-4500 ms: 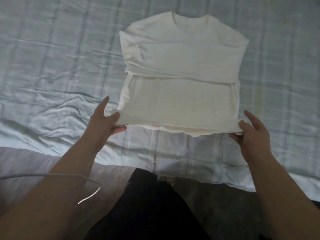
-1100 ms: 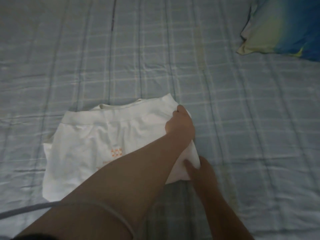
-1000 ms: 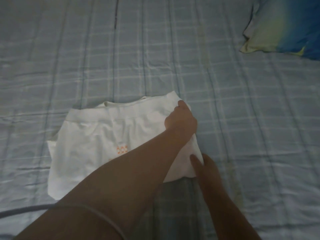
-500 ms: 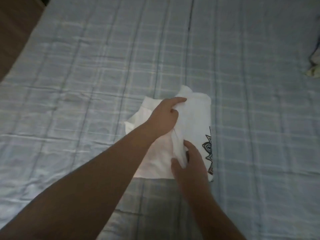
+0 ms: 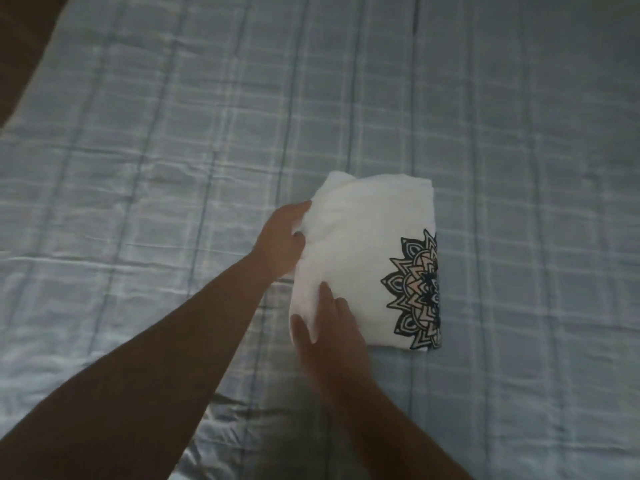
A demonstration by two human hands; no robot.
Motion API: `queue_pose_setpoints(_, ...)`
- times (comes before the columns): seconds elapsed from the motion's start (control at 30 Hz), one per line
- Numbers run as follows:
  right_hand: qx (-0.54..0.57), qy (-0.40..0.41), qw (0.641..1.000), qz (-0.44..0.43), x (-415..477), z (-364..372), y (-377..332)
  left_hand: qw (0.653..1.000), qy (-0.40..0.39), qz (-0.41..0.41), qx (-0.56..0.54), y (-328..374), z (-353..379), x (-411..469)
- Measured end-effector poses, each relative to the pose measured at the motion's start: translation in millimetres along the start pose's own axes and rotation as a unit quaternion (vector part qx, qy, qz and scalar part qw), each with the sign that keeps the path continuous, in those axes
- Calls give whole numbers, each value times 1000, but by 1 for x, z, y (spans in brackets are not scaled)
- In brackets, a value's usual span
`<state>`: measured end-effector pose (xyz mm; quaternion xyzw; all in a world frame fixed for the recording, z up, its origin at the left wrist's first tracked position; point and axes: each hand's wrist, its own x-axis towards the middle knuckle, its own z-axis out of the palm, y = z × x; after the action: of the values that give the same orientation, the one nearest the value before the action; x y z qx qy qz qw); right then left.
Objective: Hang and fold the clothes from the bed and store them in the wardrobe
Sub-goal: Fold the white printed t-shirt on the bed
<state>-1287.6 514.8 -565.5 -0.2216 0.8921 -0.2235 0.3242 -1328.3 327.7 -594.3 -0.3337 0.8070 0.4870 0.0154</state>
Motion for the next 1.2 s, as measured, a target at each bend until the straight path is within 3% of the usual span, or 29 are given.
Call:
queue_pose_setpoints(0.07, 67, 36, 997, 1, 0, -14, 3, 999, 32, -20, 17, 3, 0, -6)
queue_pose_setpoints(0.13, 88, 126, 988, -33, 2, -36, 15, 997, 68, -3, 35, 9, 2, -22)
queue_pose_setpoints(0.23, 16, 224, 969, -100, 14, -73, 46, 984, 98, 121, 84, 22, 10, -54)
queue_pose_setpoints(0.3, -75, 236, 960, -131, 26, -87, 64, 961, 75, 200, 174, 28, 24, -73)
queue_pose_setpoints(0.37, -166, 192, 955, -155, 35, -90, 80, 926, 31, 249, 282, 29, 47, -88)
queue_pose_setpoints(0.47, -251, 96, 951, -153, 47, -90, 108, 900, -4, 242, 362, 17, 75, -93)
queue_pose_setpoints(0.87, -301, 51, 938, -165, 62, -84, 134, 896, -13, 203, 395, 1, 87, -78)
queue_pose_setpoints(0.93, -285, 27, 936, -204, 57, -95, 138, 891, -21, 232, 389, 2, 83, -86)
queue_pose_setpoints(1.03, -293, 1, 905, -307, 46, -117, 153, 859, -90, 340, 372, -6, 63, -92)
queue_pose_setpoints(1.2, -333, -53, 854, -396, 50, -151, 188, 807, -182, 354, 437, -27, 22, -80)
